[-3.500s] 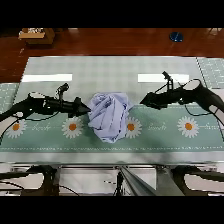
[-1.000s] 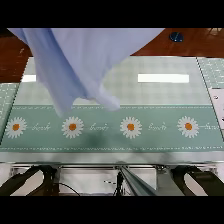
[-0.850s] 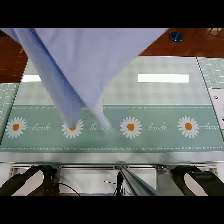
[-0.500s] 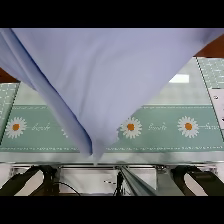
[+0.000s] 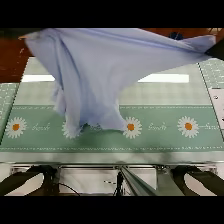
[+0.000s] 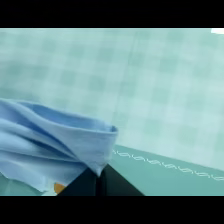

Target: Fold the shirts.

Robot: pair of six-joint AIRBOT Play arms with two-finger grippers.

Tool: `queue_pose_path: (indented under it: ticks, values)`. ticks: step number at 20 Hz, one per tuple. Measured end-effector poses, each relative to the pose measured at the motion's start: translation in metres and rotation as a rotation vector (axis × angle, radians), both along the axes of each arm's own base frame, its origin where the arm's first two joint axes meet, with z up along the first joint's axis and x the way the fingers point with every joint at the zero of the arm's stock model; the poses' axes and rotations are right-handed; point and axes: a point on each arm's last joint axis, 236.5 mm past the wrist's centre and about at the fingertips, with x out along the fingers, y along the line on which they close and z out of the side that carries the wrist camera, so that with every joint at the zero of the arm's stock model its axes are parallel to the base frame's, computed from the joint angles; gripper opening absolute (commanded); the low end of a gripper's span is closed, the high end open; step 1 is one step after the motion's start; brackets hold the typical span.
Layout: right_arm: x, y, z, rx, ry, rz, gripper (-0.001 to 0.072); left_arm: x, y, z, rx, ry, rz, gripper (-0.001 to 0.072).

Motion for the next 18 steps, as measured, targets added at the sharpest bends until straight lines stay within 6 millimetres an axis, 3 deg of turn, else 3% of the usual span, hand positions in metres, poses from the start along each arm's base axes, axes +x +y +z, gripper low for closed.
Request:
queue_pose_path:
  ticks: [5, 9, 11, 12, 14, 16, 18]
  values:
    - [0.056, -0.024, -0.081, -0.113, 0.172, -0.002, 0.0023, 0.075, -0.034, -0.113, 0.051, 0.2, -0.043, 0.0023]
    - [0.1, -0.04, -0.14, -0.18, 0.239, -0.015, 0.0023, 0.123, -0.038, -0.194, 0.064, 0.324, 0.005, 0.0024]
    - [0.114, -0.04, -0.166, -0.182, 0.267, -0.011, 0.0023, 0.139, -0.038, -0.224, 0.063, 0.368, 0.032, 0.0025]
    - [0.118, -0.04, -0.177, -0.18, 0.283, -0.01, 0.0023, 0.143, -0.037, -0.238, 0.064, 0.402, 0.041, 0.0061]
    - [0.125, -0.036, -0.195, -0.164, 0.309, -0.005, 0.0023, 0.15, -0.033, -0.259, 0.055, 0.471, 0.076, 0.0275]
    - [0.131, -0.036, -0.204, -0.157, 0.314, -0.006, 0.0023, 0.153, -0.024, -0.273, 0.055, 0.524, 0.101, 0.0283]
    - [0.134, -0.031, -0.208, -0.135, 0.313, -0.002, 0.0023, 0.156, -0.012, -0.27, 0.035, 0.555, 0.125, 0.0279]
